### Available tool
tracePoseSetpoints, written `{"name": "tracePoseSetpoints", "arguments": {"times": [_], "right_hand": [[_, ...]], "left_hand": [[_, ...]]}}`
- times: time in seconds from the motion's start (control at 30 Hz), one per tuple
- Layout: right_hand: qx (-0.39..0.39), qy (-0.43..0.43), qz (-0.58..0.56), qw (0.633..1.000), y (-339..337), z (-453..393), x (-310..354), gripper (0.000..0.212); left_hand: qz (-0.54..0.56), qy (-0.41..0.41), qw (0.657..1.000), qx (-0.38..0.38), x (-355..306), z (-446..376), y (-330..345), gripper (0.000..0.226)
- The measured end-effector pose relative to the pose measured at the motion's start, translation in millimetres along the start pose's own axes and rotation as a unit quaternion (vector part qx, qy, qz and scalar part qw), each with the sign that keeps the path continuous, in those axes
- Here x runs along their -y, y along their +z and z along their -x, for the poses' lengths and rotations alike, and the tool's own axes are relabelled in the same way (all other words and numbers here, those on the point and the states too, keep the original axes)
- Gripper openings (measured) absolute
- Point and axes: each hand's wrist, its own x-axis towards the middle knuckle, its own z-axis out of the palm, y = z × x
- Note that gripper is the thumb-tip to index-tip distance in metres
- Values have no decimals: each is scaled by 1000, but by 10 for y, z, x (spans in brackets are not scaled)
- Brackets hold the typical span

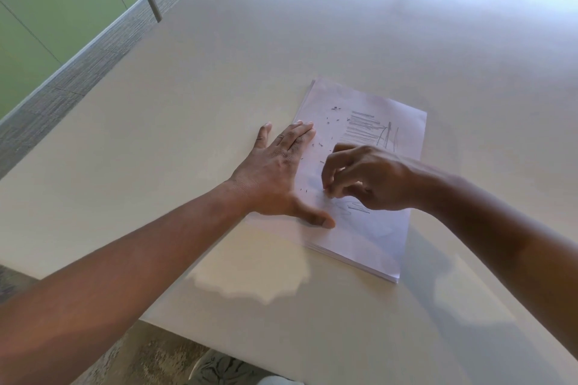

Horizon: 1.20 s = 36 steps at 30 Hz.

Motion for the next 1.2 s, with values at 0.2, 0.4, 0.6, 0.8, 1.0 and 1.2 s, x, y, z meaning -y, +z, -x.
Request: {"name": "tracePoseSetpoints", "arguments": {"times": [0.2,0.4,0.6,0.8,1.0,1.2], "right_hand": [[-42,69,-28,996,31,45,9,11],[-229,208,-37,950,195,126,153,12],[-304,277,-46,910,296,110,351,8],[-316,334,-52,887,449,117,407,9],[-342,351,-48,870,532,97,432,10],[-374,360,-60,852,620,113,454,9]], "left_hand": [[-10,2,1000,4,-8,14,-6,165],[-5,3,1000,-1,1,7,5,165],[7,8,1000,-11,32,23,12,157],[14,13,1000,-18,19,23,-1,156],[22,14,999,-21,1,34,-21,154],[32,16,999,-24,-10,58,-18,148]]}}
